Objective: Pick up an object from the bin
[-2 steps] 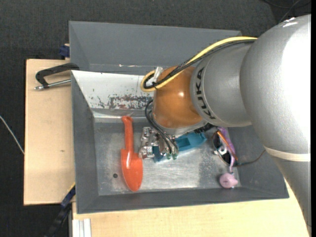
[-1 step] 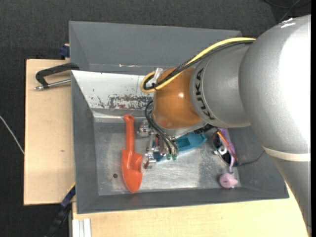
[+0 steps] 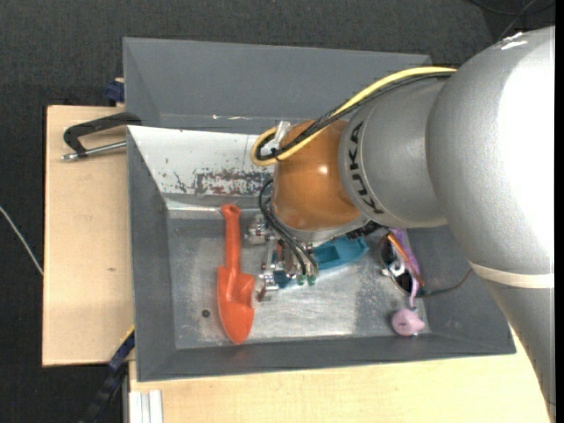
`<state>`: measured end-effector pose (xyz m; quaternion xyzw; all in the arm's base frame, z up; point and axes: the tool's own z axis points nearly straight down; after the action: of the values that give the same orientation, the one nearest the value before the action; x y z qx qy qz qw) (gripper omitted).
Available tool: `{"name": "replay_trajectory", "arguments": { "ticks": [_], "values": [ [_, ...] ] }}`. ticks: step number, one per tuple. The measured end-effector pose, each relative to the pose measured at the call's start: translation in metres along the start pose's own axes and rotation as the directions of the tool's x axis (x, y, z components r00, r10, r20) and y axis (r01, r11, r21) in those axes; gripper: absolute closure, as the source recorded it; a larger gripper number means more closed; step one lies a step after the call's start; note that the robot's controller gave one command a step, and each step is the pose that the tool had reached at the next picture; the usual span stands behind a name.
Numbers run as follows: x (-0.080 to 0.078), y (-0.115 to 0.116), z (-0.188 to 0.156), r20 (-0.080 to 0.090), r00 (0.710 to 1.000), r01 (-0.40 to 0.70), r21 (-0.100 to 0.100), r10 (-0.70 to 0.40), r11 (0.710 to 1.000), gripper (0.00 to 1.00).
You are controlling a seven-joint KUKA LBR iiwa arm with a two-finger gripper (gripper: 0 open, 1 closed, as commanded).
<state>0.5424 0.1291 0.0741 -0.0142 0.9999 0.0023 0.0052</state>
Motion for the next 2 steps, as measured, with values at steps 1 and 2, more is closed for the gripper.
{"name": "replay_trajectory", "arguments": {
  "ticks": [1,2],
  "values": [
    [0.0080,0.0317,-0.0027,0.007,0.999,-0.045,0.000,0.045,0.999,1.00],
    [0.0110,0.0324,0.0005,-0.001,0.999,-0.044,0.000,0.044,0.999,0.00]
  ]
}}
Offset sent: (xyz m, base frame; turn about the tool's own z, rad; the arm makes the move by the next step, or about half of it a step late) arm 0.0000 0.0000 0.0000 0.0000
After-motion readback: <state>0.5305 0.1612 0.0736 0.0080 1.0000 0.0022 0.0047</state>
